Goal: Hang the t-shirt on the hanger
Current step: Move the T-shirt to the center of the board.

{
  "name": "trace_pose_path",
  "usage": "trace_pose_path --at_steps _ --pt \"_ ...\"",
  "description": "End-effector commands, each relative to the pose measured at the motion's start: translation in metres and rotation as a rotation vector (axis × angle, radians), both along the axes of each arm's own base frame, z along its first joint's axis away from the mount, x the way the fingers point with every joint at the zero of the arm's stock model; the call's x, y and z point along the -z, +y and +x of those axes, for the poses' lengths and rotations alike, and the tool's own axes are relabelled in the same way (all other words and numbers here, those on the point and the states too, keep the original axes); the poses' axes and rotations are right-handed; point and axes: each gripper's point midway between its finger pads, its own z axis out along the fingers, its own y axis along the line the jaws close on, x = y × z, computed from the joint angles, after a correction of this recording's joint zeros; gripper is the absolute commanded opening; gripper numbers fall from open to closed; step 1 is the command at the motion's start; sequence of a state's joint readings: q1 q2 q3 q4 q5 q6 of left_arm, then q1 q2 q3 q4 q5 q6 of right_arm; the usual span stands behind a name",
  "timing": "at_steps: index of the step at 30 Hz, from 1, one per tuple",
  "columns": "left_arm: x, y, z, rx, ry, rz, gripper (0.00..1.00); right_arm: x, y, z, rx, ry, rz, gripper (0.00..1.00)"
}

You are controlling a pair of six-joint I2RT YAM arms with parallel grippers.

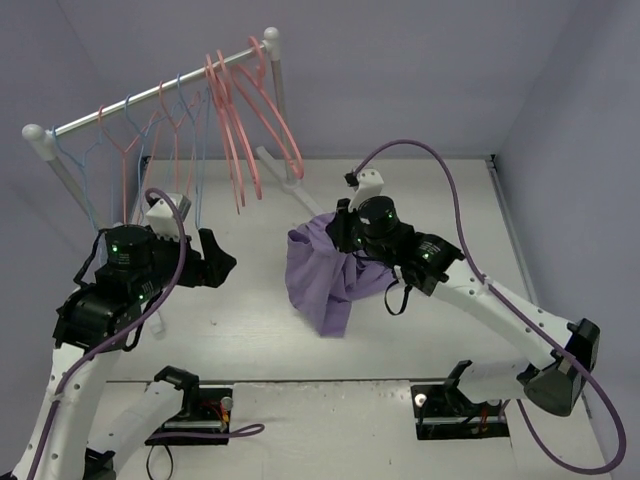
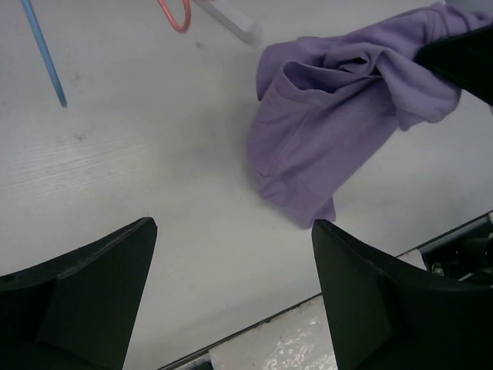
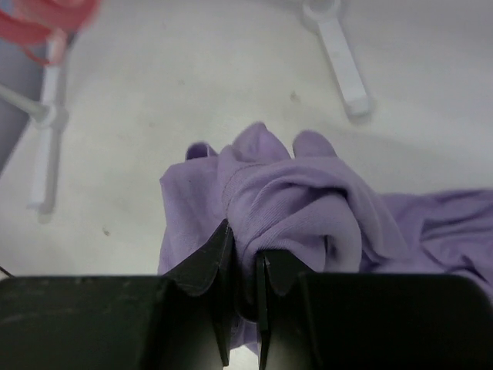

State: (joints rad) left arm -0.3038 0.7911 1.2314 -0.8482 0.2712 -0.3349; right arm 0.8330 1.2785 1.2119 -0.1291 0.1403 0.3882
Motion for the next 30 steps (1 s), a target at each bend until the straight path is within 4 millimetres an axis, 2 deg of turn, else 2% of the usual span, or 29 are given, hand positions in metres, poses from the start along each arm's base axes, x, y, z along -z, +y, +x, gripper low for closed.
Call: trace_pose_path --at_steps 1,3,5,7,9,10,13,14,17,21,26,30 --pt "0.001 -0.029 0.006 0.059 0.000 -0.139 0.78 0.066 -0.018 -0.001 0.162 0.129 -0.008 0.00" --pt "0.011 -0.036 0.008 0.055 0.029 -0.160 0.78 0.089 -0.030 -0.002 0.221 0.175 -0.017 0.00" --pt "0.030 -0.045 0.013 0.054 0.060 -0.151 0.78 0.122 -0.048 -0.004 0.309 0.249 -0.016 0.00" --pt "0.039 -0.057 0.021 0.058 0.057 -0.139 0.78 0.135 -0.066 0.002 0.383 0.279 -0.013 0.01" --pt "0.059 -0.068 0.029 0.056 0.088 -0.105 0.78 0.146 -0.079 0.006 0.427 0.298 -0.020 0.05" --pt "0.062 -0.074 0.032 0.056 0.087 -0.095 0.78 0.153 -0.085 0.007 0.435 0.312 -0.032 0.09" --pt "0.078 -0.093 0.052 0.055 0.081 -0.028 0.78 0.165 -0.098 0.013 0.458 0.337 -0.062 0.24" --pt "0.092 -0.100 0.057 0.063 0.108 0.008 0.78 0.169 -0.102 0.015 0.463 0.342 -0.077 0.28" --pt "0.097 -0.115 0.078 0.082 0.085 0.050 0.78 0.168 -0.100 0.018 0.431 0.347 -0.091 0.44" --pt "0.113 -0.136 0.097 0.123 0.086 0.081 0.77 0.155 -0.098 0.023 0.391 0.318 -0.093 0.61" --pt "0.133 -0.166 0.108 0.182 0.094 0.059 0.75 0.132 -0.100 0.027 0.341 0.252 -0.113 0.64" --pt "0.149 -0.183 0.107 0.244 0.085 0.066 0.74 0.107 -0.104 0.027 0.286 0.186 -0.156 0.64"
